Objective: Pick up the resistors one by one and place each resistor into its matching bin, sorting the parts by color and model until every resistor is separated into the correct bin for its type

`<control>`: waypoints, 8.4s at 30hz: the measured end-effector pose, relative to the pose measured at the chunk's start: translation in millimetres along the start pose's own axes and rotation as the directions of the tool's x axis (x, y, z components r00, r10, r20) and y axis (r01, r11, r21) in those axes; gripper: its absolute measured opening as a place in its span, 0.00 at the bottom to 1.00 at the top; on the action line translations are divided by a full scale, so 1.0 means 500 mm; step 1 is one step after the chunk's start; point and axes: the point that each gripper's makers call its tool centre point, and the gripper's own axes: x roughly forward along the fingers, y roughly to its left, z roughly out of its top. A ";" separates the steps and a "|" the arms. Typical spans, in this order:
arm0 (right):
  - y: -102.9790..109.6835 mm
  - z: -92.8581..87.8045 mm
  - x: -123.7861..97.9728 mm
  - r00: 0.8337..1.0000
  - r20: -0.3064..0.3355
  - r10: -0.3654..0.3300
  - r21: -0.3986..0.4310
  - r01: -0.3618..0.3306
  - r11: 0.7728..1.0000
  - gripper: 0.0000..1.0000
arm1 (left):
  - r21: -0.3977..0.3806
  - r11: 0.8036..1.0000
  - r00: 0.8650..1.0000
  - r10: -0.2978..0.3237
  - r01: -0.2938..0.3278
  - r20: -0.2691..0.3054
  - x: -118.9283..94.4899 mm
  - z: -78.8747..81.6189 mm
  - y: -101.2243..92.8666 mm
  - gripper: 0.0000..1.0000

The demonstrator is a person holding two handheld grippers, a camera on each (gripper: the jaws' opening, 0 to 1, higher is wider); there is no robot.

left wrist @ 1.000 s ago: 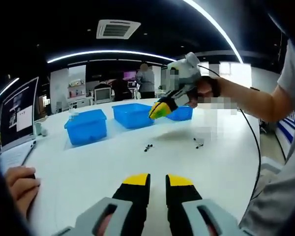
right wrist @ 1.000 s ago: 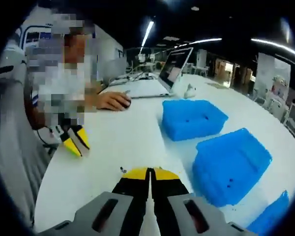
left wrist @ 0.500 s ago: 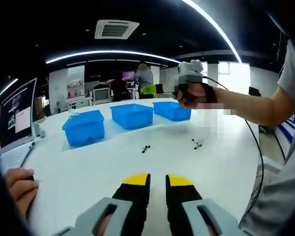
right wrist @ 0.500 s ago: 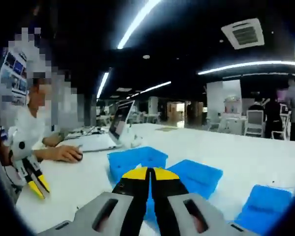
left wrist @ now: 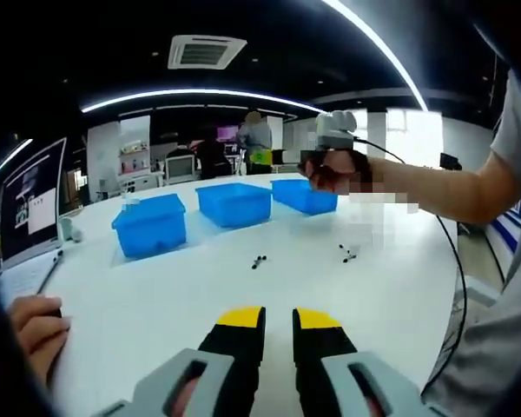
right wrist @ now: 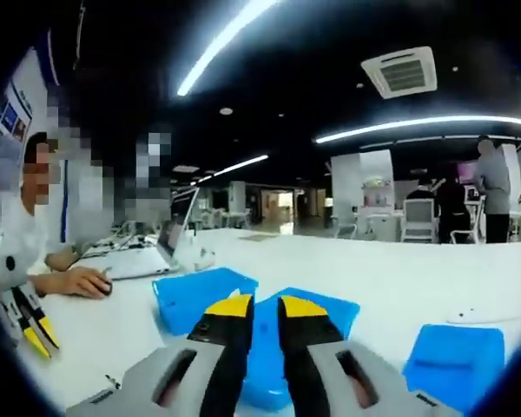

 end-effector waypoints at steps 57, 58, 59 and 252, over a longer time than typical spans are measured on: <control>0.141 -0.051 -0.480 0.999 -0.034 -0.031 -0.134 0.026 0.991 0.21 | 0.267 0.812 0.835 -0.413 0.519 -0.364 0.148 0.053 -0.170 0.18; 0.143 -0.053 -0.482 0.999 -0.038 -0.030 -0.140 0.025 0.990 0.21 | 0.263 0.804 0.823 -0.420 0.533 -0.384 0.154 0.051 -0.174 0.18; 0.144 -0.054 -0.484 0.999 -0.042 -0.031 -0.144 0.025 0.989 0.21 | 0.263 0.800 0.816 -0.420 0.540 -0.397 0.161 0.050 -0.175 0.17; 0.109 -0.110 -0.502 0.990 -0.138 -0.040 -0.179 0.014 0.984 0.16 | -0.142 0.985 0.964 -0.057 0.097 0.259 0.403 0.353 0.094 0.06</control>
